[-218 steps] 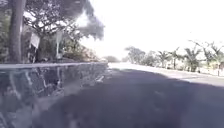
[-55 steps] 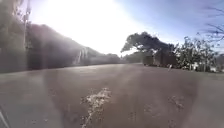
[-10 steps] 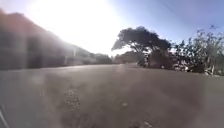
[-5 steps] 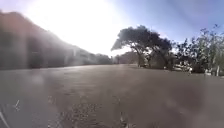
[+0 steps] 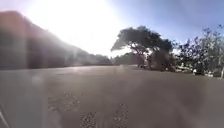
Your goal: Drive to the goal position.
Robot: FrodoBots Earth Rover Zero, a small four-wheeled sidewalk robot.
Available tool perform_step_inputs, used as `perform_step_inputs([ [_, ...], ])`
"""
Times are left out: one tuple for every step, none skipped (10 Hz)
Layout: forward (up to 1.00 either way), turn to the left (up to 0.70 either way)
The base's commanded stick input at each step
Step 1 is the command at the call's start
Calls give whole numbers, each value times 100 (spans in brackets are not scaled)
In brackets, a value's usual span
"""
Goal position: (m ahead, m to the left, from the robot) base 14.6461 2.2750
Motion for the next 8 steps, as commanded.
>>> perform_step_inputs([
  [100, 0],
  [100, 0],
  [100, 0],
  [100, 0],
  [100, 0],
  [100, 0],
  [100, 0],
  [100, 0],
])
